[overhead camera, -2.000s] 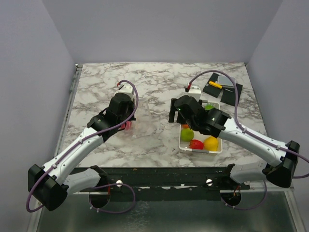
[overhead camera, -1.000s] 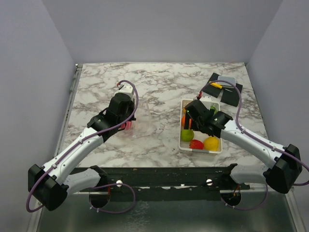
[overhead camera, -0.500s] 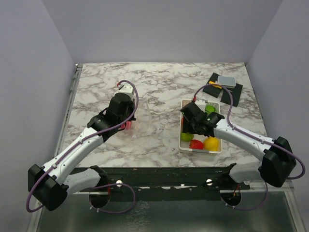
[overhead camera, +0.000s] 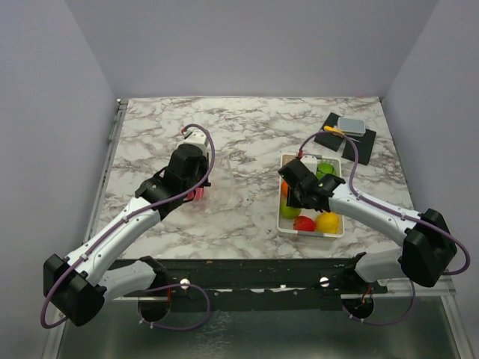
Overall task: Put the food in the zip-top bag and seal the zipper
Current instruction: Pick up the fake fruit from the bin, then place the fake fruit in the zipper food storage bag, then pick up the fake fruit from the bin.
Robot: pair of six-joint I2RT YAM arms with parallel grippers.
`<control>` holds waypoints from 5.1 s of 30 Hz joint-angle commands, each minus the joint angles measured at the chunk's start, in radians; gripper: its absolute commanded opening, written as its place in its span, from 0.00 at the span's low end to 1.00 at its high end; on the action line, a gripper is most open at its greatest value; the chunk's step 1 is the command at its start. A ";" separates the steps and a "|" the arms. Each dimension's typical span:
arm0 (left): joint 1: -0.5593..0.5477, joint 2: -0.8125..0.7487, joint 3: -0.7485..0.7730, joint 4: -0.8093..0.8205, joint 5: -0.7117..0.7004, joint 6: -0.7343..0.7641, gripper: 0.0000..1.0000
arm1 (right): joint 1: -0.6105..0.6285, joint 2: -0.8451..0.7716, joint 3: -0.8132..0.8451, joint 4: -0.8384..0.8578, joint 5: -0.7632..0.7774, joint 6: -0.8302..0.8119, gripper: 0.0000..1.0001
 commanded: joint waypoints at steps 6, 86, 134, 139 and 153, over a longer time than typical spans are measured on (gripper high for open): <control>0.000 -0.001 -0.012 0.016 -0.006 0.004 0.00 | -0.007 0.001 0.001 -0.007 -0.001 -0.008 0.04; 0.000 -0.012 -0.012 0.013 -0.014 0.006 0.00 | 0.230 0.443 0.553 0.323 -0.235 0.040 0.18; 0.000 -0.006 -0.012 0.013 0.000 0.004 0.00 | 0.097 -0.181 0.174 -0.013 0.181 0.017 0.84; 0.000 -0.004 -0.012 0.013 0.001 0.003 0.00 | 0.007 -0.209 0.117 -0.009 0.125 0.009 0.87; 0.000 0.002 -0.012 0.013 0.000 0.005 0.00 | -0.203 -0.160 -0.031 0.153 -0.128 -0.041 0.90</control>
